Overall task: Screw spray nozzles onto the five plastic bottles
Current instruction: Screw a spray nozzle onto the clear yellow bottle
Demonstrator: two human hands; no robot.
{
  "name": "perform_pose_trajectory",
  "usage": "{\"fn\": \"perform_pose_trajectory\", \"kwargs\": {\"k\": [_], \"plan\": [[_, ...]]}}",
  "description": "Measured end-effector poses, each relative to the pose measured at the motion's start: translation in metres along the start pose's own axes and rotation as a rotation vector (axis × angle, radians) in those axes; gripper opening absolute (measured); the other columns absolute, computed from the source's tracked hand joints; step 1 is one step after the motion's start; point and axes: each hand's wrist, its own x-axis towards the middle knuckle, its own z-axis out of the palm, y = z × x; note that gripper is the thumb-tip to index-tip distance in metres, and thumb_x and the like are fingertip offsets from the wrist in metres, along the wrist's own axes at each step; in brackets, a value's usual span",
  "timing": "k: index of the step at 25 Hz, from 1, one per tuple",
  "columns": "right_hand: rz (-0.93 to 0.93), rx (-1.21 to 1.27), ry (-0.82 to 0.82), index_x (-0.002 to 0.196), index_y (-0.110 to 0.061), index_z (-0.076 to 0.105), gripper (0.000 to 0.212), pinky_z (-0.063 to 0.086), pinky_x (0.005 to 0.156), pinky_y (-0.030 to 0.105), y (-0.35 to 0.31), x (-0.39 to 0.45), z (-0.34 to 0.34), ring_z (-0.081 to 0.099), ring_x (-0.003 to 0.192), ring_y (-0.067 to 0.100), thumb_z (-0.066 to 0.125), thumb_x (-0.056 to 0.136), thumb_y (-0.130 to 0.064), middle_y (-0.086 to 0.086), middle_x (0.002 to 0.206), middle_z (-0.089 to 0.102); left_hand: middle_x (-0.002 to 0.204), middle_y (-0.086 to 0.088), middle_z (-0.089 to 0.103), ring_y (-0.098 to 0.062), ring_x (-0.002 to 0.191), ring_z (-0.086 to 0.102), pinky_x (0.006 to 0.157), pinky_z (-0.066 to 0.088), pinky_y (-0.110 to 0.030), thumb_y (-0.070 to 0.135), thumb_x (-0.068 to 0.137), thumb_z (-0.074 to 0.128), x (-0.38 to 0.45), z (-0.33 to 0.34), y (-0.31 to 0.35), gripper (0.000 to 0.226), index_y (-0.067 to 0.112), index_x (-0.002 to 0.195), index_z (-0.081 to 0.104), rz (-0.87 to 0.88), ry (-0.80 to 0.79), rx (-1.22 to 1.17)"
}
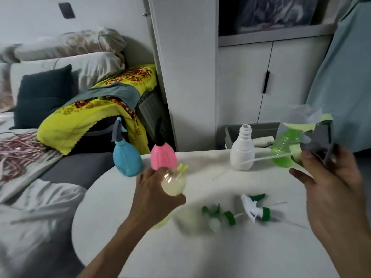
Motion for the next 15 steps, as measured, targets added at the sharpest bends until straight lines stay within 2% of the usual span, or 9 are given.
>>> {"fn": "perform_pose_trajectory", "kwargs": {"k": [3,6,12,15], "plan": [[0.089,0.1,-0.049,0.128,-0.015,0.057,0.036,0.059,0.081,0.033,0.003,-0.015,0.011,0.061,0.118,0.032,0.058,0.094,-0.005,0.012,0.131,0.063,0.114,0.006,0.055,-0.02,0.097,0.049,0.076,0.04,-0.03,0.051,0.056,0.077,-0.026,-0.006,-0.01,0.076,0.027,0.123,0.05,0.056,-0.082,0.146],[0.114,0.147,-0.083,0.128,-0.018,0.058,0.038,0.058,0.082,0.034,0.002,-0.027,0.017,0.061,0.118,0.032,0.056,0.094,-0.002,0.006,0.126,0.066,0.112,0.007,0.061,-0.021,0.096,0.056,0.08,0.041,-0.032,0.052,0.058,0.071,-0.033,-0.004,-0.016,0.073,0.027,0.122,0.047,0.11,-0.035,0.203],[0.184,0.119,-0.143,0.114,-0.024,0.062,0.034,0.056,0.085,0.038,0.004,-0.046,0.036,0.066,0.102,0.024,0.054,0.093,0.002,-0.004,0.104,0.074,0.111,0.007,0.063,-0.02,0.096,0.057,0.079,0.038,-0.032,0.051,0.059,0.073,-0.03,-0.014,-0.027,0.073,0.027,0.123,0.046,0.137,0.0,0.167],[0.219,0.118,-0.222,0.117,-0.019,0.061,0.035,0.058,0.079,0.033,0.008,-0.057,0.045,0.069,0.096,0.022,0.054,0.092,0.004,0.004,0.106,0.075,0.109,0.007,0.062,-0.02,0.094,0.057,0.08,0.039,-0.032,0.048,0.059,0.073,-0.03,-0.015,-0.024,0.071,0.027,0.122,0.047,0.169,-0.023,0.136]]}}
